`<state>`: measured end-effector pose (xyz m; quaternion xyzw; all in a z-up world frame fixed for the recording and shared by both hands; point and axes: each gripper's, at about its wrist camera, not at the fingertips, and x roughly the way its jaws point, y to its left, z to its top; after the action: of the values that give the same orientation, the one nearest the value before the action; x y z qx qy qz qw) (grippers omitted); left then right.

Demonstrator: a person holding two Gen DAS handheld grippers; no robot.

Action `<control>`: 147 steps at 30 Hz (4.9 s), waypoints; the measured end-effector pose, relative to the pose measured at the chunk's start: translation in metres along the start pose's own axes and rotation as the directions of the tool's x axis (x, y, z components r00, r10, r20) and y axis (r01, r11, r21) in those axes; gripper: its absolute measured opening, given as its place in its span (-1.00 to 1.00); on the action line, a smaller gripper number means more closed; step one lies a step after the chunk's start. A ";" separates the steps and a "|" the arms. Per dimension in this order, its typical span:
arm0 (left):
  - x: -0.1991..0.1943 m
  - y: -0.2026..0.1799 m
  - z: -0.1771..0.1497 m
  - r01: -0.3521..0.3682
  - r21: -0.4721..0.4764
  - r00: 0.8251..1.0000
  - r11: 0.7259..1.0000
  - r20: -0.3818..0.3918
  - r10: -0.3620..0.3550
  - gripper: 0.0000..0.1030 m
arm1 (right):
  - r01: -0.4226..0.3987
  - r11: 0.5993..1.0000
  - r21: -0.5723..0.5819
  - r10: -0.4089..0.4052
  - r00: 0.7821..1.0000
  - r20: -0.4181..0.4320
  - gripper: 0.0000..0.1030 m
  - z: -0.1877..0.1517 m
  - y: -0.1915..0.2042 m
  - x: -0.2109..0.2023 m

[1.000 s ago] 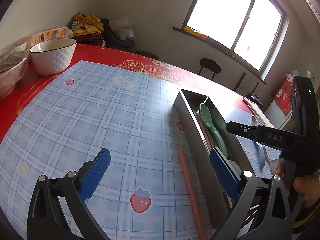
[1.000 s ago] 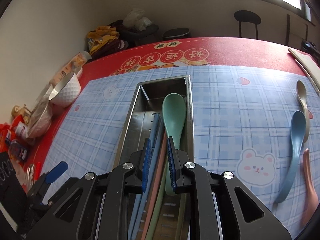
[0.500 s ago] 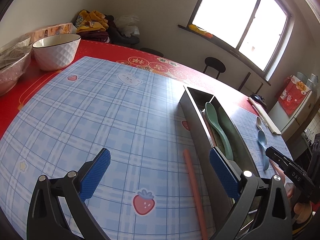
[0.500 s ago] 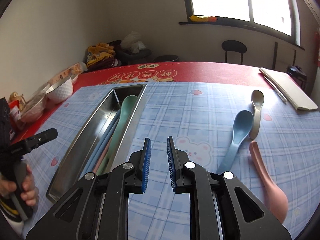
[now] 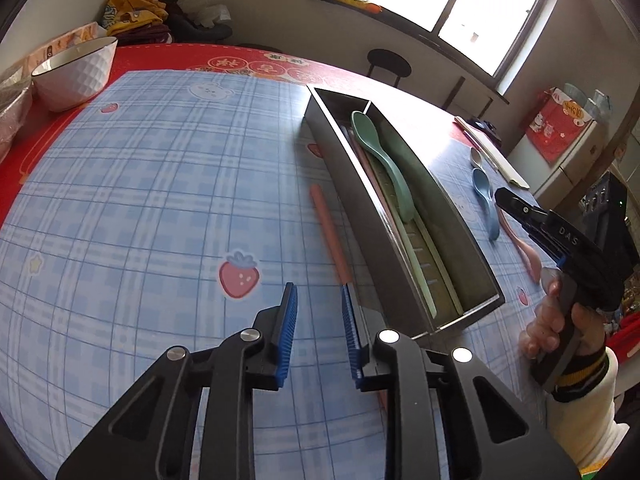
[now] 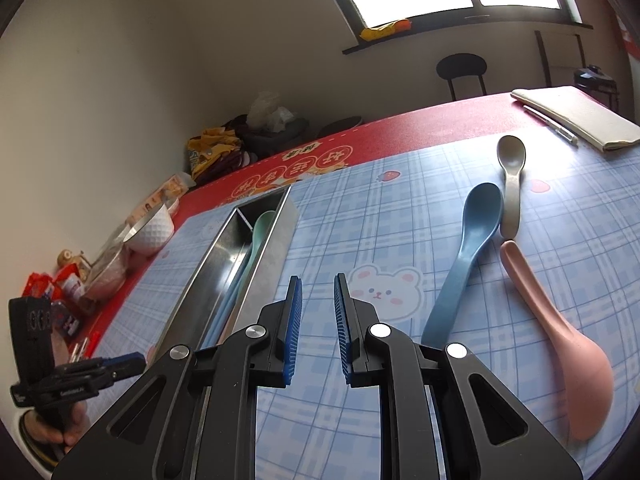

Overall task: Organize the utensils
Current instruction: 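Close left tool on the second pink chopstick while right tool approaches the blue spoon, then grasp and lift the blue spoon with the right tool while left tool holds its chopstick, then carry the pink chopstick into the caddy with left tool while right tool carries the blue spoon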

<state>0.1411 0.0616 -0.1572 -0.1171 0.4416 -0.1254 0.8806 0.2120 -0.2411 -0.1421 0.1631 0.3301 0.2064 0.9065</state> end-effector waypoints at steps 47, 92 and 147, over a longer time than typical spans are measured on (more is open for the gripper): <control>0.007 0.004 -0.010 -0.125 0.090 0.992 0.988 0.021 0.123 -0.71 | 0.290 0.914 -0.283 -0.354 0.912 -0.208 -0.33 0.009 -0.078 -0.033; 0.015 -0.020 -0.013 -0.253 0.205 0.967 0.946 0.035 0.251 -0.70 | -0.105 0.981 0.161 0.117 0.991 -0.068 -0.87 0.015 -0.022 0.025; -0.007 -0.060 0.095 -0.089 -0.039 0.988 0.995 0.123 0.093 -0.90 | -0.138 0.967 0.217 0.155 0.986 -0.063 -0.86 0.013 -0.028 0.014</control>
<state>0.2070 0.0162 -0.0777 -0.1189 0.3926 -0.0700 0.9093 0.2376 -0.2602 -0.1522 0.2742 0.3728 0.2427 0.8526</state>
